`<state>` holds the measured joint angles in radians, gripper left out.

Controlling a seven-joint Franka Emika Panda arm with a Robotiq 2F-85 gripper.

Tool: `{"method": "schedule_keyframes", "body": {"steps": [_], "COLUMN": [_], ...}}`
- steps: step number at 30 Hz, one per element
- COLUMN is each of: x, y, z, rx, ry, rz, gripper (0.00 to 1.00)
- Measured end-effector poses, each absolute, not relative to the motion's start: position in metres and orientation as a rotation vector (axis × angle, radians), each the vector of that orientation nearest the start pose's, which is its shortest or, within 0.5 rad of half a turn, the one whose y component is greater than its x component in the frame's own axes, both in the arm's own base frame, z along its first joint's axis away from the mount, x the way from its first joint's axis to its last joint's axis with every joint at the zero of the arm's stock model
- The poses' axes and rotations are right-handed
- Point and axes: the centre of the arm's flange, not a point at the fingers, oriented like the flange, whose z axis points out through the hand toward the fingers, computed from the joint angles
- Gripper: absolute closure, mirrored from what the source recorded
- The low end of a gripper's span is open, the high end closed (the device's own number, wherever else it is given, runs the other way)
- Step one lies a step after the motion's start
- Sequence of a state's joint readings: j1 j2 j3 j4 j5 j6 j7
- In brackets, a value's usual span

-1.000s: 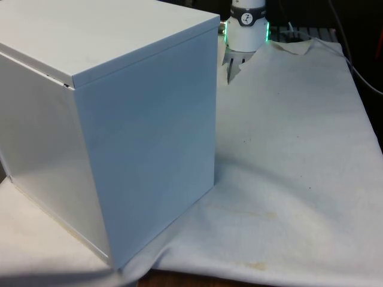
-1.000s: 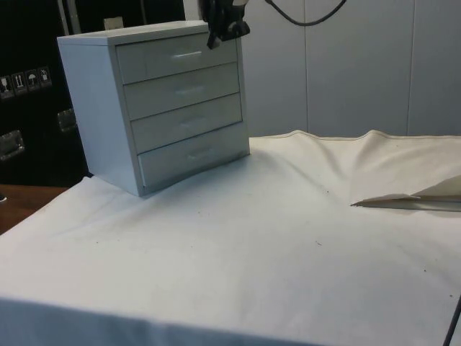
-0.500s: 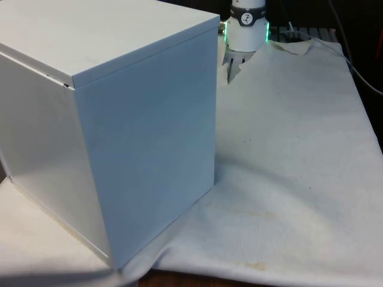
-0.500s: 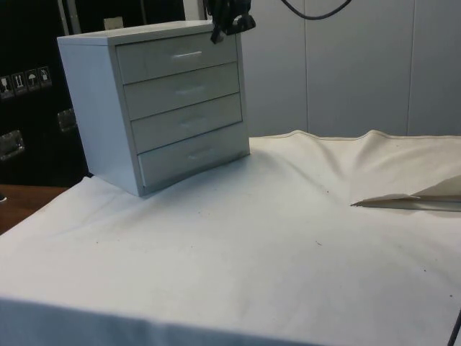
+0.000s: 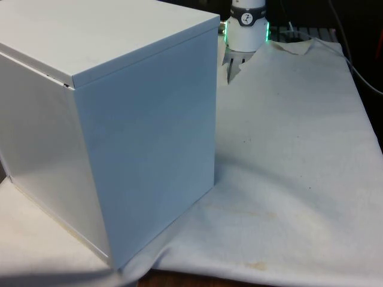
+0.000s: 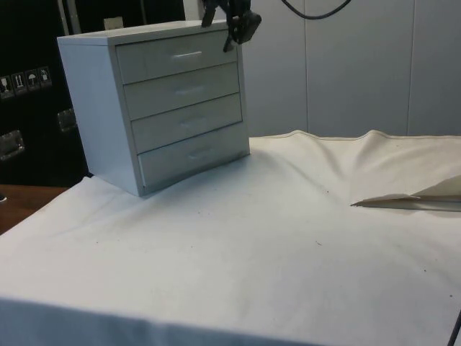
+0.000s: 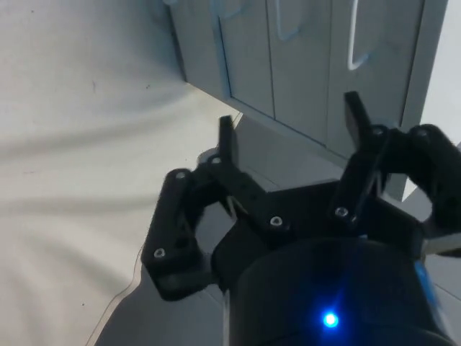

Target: Open the drawer, then close it.

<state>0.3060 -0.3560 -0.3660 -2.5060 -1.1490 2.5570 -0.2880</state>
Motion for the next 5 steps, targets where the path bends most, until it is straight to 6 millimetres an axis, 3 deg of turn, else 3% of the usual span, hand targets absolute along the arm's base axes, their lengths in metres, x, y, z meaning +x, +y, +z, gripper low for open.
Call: {"method": "schedule_keyframes", "body": {"steps": [5], "x": [0.4543], "y": [-0.0176], "z": [0.4372], "rx": [2.050], "ry": [1.237], "rz": [0.333], "gripper": [0.01]}}
